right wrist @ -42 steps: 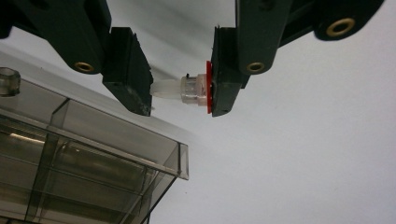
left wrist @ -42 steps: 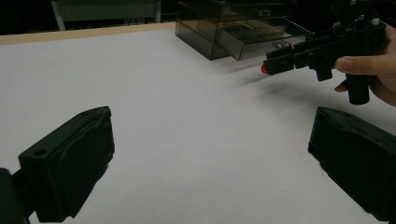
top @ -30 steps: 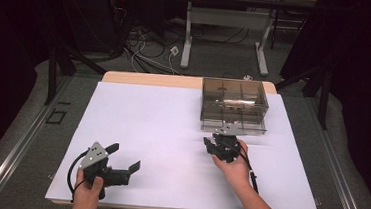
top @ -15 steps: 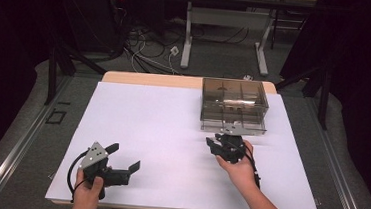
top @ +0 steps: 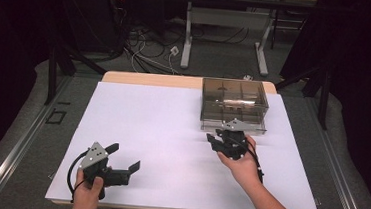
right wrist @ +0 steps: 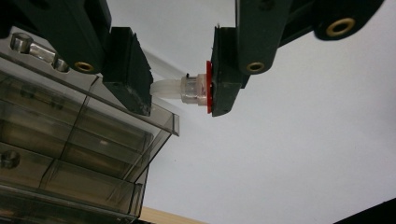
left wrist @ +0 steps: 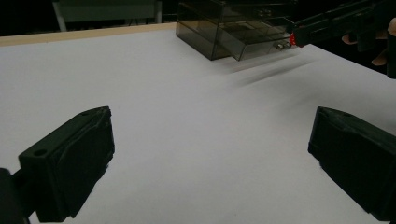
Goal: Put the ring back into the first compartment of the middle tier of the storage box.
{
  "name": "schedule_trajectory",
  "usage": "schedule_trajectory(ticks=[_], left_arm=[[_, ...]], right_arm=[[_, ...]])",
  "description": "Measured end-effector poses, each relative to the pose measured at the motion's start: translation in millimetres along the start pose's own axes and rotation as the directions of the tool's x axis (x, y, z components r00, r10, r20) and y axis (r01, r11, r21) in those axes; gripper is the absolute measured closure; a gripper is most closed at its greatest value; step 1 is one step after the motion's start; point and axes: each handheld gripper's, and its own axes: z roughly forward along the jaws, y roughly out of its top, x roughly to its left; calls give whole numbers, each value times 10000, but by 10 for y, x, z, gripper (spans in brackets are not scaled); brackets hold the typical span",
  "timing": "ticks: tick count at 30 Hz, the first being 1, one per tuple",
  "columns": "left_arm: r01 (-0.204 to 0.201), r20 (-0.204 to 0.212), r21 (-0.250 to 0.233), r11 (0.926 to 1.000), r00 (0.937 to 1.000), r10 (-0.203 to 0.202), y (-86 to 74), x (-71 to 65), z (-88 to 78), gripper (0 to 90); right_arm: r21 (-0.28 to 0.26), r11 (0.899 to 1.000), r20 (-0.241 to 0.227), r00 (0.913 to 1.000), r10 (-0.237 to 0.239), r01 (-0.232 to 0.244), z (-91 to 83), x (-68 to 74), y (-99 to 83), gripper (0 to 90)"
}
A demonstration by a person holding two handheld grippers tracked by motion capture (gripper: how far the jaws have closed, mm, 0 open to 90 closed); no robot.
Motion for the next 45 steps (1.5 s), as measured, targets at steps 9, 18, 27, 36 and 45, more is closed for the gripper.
schedule_trajectory(ticks=[9, 18, 27, 36, 45], left_arm=[[1, 5, 3, 10000, 10000, -1, 0, -1, 1, 3], [-23, -14, 11, 10000, 10000, 23, 0, 1, 1, 3], [13, 14, -13, 10000, 10000, -13, 0, -4, 0, 3], [19, 29, -2, 10000, 10000, -19, 0, -2, 2, 3], [25, 35, -7, 10000, 10000, -25, 0, -2, 1, 3]], right_arm=[[110, 9999, -65, 10000, 44, -44, -25, -30, 123, 595], [180, 9997, -92, 9998, 156, -154, -17, -87, 222, 595], [270, 9995, 11, 9999, 166, -166, 22, -125, 313, 595], [369, 9988, 231, 9992, 323, -331, 96, -206, 396, 596], [477, 9976, 449, 9978, 486, -508, 176, -276, 455, 595]])
